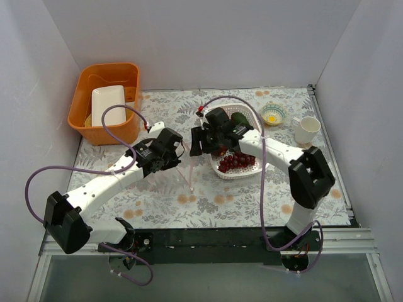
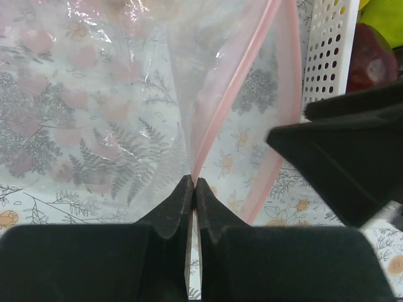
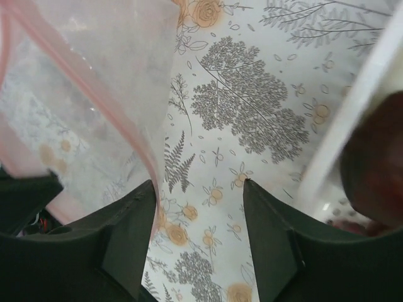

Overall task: Place the food in the zip-top bag and seal the zipper
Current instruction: Open the zipper of the food storage bag, then pick up the fake fruit from the bin.

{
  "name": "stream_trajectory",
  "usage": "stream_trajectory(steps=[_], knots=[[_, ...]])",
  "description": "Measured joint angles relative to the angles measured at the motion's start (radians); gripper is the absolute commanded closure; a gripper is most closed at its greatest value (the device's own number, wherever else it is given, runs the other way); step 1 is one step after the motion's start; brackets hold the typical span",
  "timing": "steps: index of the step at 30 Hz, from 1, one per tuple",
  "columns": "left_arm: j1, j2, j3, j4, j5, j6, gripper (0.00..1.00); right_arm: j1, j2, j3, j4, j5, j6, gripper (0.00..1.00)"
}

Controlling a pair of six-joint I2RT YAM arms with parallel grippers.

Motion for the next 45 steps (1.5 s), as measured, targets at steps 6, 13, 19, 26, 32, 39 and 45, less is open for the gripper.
stream_trajectory(steps=[6, 13, 19, 26, 32, 39, 45], knots=[[0.011, 0.000, -0.011, 0.029, 0.020, 0.000, 1.00, -0.061, -0.229, -0.097, -0.049, 0.103, 0.010, 0.25], [0.018, 0.002, -0.011, 0.064, 0.047, 0.012, 1.00, -0.126, -0.399, -0.247, -0.142, 0.327, 0.190, 0.23], [0.019, 0.030, -0.011, 0.093, 0.077, 0.026, 1.00, -0.144, -0.410, -0.322, -0.238, 0.460, 0.375, 0.25], [0.019, 0.033, -0.011, 0.105, 0.114, 0.035, 1.00, -0.171, -0.410, -0.322, -0.282, 0.558, 0.498, 0.26], [0.023, 0.033, -0.011, 0.109, 0.136, 0.040, 1.00, -0.266, -0.371, -0.347, -0.259, 0.529, 0.520, 0.26], [0.024, 0.033, -0.011, 0.119, 0.150, 0.042, 1.00, -0.320, -0.233, -0.348, -0.227, 0.467, 0.509, 0.26], [0.025, 0.033, -0.011, 0.120, 0.155, 0.043, 1.00, -0.323, -0.150, -0.304, -0.201, 0.425, 0.480, 0.37]])
